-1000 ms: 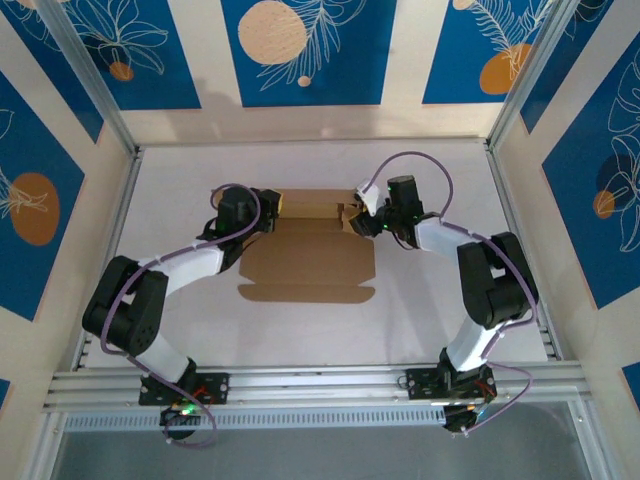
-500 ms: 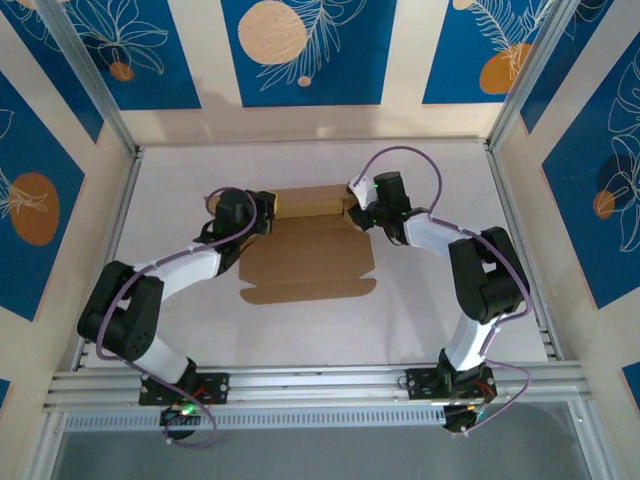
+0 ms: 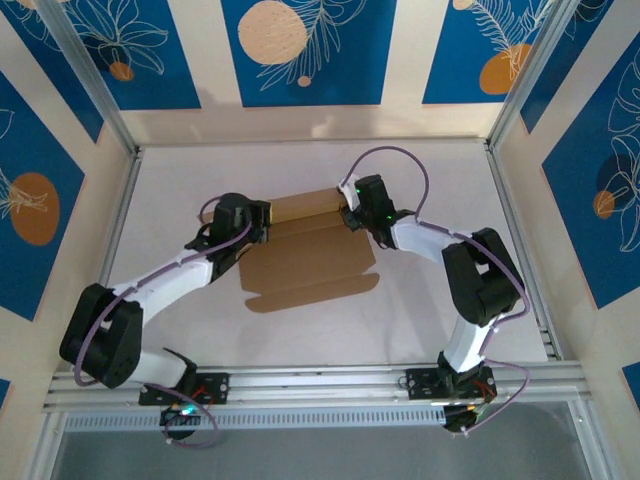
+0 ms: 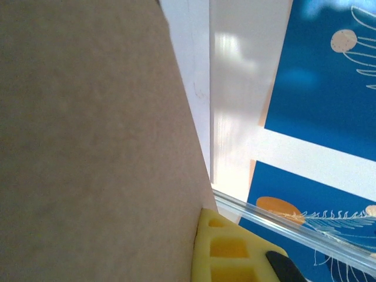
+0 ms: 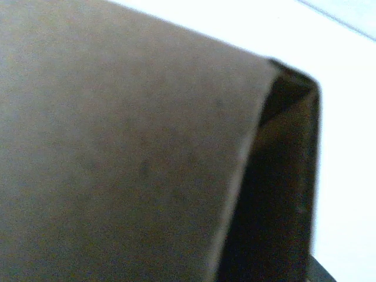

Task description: Fold the paper box

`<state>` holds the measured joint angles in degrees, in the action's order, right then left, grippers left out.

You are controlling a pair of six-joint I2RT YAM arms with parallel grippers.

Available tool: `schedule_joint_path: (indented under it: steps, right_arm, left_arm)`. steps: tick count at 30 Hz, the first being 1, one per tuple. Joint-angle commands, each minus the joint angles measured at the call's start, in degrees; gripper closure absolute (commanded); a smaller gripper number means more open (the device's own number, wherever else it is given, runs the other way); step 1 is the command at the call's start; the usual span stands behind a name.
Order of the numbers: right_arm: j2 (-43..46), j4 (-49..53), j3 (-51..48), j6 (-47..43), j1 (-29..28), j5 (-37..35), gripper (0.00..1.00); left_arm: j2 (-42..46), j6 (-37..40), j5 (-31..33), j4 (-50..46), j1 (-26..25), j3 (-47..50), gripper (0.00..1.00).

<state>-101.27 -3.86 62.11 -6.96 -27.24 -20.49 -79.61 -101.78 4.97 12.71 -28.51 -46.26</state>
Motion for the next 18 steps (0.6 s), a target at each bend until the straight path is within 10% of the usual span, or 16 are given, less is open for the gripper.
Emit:
schedule_joint_path:
  steps: [1, 10, 18]
  right_arm:
    - [-2.74, 0.56, 3.14, 3.31, 1.63, -13.08, 0.81]
    - [-1.29, 1.49, 3.06, 3.88, 1.14, -7.26, 0.85]
    - [8.02, 4.77, -5.68, -0.15, 1.70, 7.87, 0.88]
  left_arm:
    - [2.96, 0.93, -11.93, -5.47, -4.34, 0.22, 1.00]
    - [4.44, 0.51, -10.18, -5.41, -5.54, -0.31, 0.98]
    - [9.17, 9.47, -11.25, -7.59, -4.53, 0.91, 0.61]
